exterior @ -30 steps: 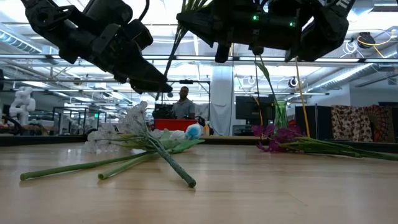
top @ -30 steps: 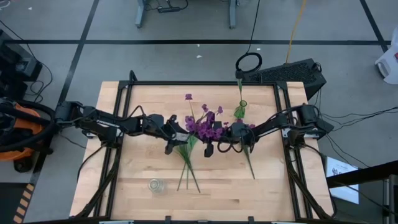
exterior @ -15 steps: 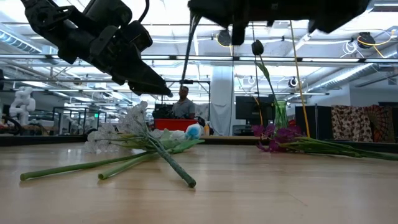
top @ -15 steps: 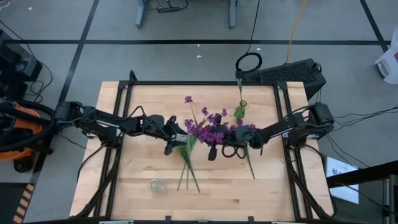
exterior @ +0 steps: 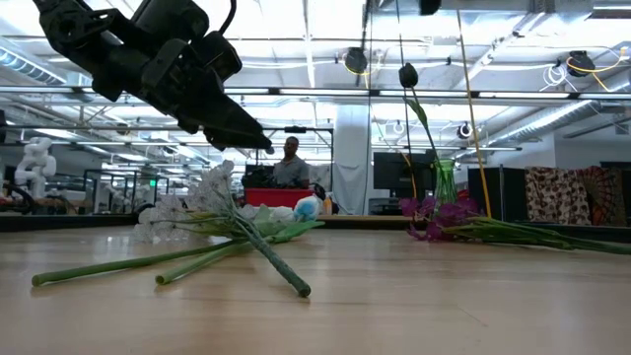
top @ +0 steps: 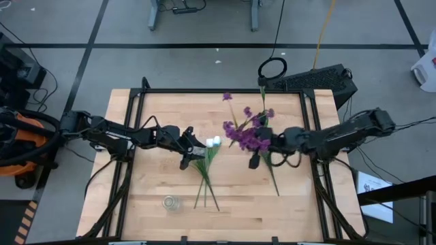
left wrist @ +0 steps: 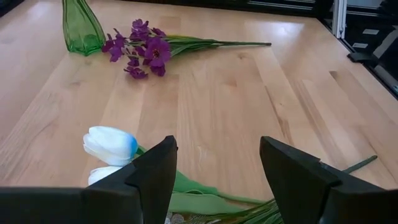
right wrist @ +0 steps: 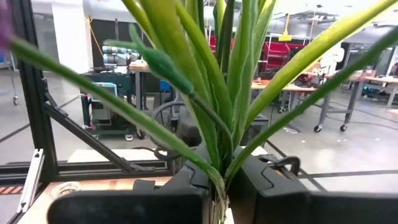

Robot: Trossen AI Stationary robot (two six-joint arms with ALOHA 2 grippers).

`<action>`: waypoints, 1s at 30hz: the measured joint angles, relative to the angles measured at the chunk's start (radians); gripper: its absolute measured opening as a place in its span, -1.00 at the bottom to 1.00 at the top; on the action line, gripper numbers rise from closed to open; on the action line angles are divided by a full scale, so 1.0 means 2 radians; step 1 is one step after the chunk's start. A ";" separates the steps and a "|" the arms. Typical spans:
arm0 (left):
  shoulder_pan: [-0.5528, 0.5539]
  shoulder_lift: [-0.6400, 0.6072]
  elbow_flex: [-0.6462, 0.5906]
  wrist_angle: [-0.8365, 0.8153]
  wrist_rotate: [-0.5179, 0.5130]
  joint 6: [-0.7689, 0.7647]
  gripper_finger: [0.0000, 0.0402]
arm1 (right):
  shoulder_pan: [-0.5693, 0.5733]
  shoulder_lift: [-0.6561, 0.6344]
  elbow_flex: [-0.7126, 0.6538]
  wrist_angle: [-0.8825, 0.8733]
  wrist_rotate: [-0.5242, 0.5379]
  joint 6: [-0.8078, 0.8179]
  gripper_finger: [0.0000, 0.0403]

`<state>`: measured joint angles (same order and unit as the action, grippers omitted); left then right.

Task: Sort flowers into vase by color
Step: Put the right violet flower into the green vase

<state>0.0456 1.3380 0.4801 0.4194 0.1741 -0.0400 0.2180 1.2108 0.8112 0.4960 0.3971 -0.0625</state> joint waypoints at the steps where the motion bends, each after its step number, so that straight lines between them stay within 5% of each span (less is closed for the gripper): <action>1: 0.000 0.000 0.000 0.000 0.000 0.000 0.17 | 0.000 -0.015 0.000 -0.014 0.000 -0.003 -0.90; 16: 0.000 0.000 0.000 0.012 0.000 0.000 0.17 | 0.000 -0.192 -0.001 -0.211 0.062 -0.019 -0.90; 30: 0.000 0.000 0.000 0.014 0.000 -0.003 0.17 | -0.024 -0.299 -0.128 -0.123 0.105 -0.038 -0.90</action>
<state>0.0456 1.3380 0.4801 0.4469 0.1745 -0.0460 0.1701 0.6121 0.5562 0.2509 0.6066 -0.1393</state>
